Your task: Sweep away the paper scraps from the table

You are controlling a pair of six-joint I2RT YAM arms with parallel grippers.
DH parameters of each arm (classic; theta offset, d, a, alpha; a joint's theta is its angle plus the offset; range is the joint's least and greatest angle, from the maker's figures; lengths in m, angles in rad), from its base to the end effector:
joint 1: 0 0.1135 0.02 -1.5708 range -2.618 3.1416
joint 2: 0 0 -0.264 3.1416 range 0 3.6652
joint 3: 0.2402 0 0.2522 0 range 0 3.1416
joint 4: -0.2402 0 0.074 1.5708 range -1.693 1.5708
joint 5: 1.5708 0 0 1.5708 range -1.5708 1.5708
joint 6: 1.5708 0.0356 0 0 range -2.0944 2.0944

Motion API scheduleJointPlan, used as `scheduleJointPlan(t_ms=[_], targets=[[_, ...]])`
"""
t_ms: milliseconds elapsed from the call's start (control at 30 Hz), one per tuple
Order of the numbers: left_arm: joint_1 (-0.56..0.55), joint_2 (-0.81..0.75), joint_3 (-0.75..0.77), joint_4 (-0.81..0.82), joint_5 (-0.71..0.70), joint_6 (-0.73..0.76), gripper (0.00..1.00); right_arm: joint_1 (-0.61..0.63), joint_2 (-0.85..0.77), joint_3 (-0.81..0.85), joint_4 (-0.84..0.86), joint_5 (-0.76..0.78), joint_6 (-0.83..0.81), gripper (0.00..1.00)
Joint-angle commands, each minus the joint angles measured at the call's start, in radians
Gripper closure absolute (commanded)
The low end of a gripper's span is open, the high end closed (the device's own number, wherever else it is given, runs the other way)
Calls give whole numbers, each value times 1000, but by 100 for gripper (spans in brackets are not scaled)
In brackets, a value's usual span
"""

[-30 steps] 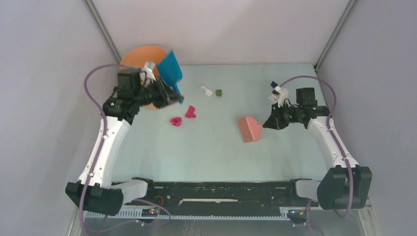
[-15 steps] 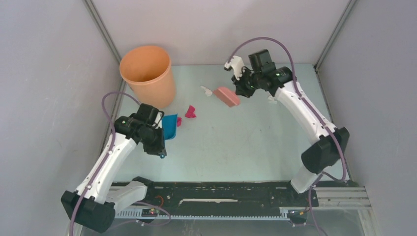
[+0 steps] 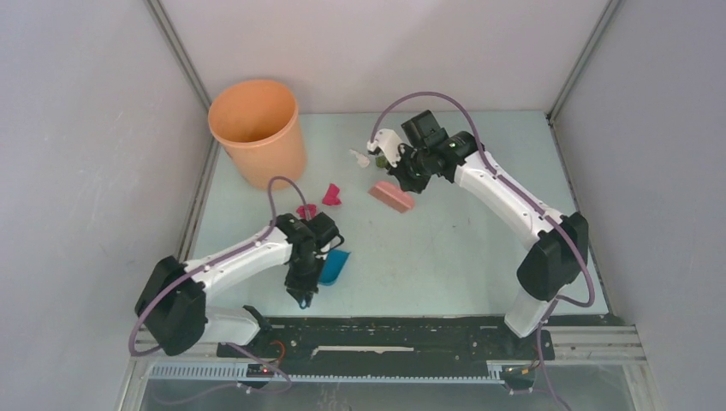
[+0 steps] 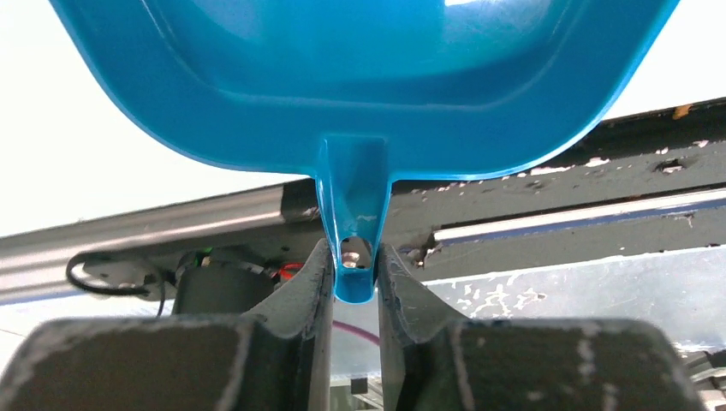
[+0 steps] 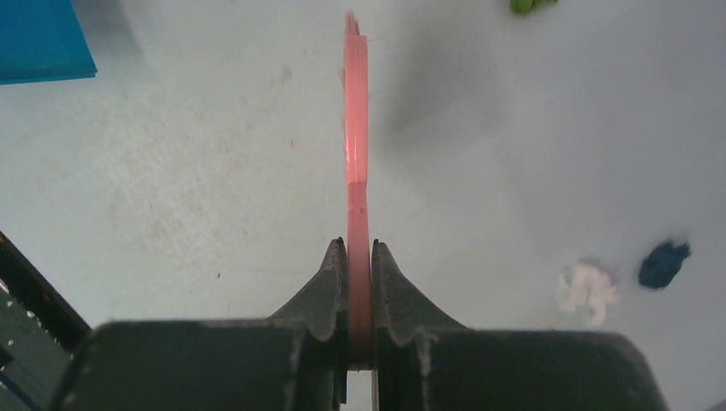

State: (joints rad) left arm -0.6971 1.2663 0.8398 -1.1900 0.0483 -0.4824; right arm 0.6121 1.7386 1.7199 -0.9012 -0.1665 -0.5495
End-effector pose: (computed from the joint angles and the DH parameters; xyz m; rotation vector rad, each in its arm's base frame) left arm 0.1397 -0.1192 0.2092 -0.3280 -3.0591 0.0227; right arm 0.3045 0.2210 0.3424 -1.4229 2.0405 0.2336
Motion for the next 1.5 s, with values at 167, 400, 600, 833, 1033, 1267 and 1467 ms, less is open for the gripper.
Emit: scheduleJointPlan(t_ms=[167,400,600,833,1033,1267,1467], targets=[[-115,122,-25,293,26,-75,80,-59,-241,-197,54,6,61,100],[-208,115,-99,452,-86,-140,58,-83,-298,-257,53,10,73,100],[-305,15,-168,532,-229,-244,53,-101,-307,-279,48,-19,89,100],[-346,-86,-234,595,-256,-301,59,-99,-301,-296,54,-40,107,100],[-349,-34,-217,542,-267,-315,67,-73,-295,-296,73,-37,116,100],[-366,-21,-198,517,-265,-339,68,-26,-267,-269,80,-20,120,100],[-367,-83,-139,352,-310,-397,88,28,-194,-161,69,-21,97,100]])
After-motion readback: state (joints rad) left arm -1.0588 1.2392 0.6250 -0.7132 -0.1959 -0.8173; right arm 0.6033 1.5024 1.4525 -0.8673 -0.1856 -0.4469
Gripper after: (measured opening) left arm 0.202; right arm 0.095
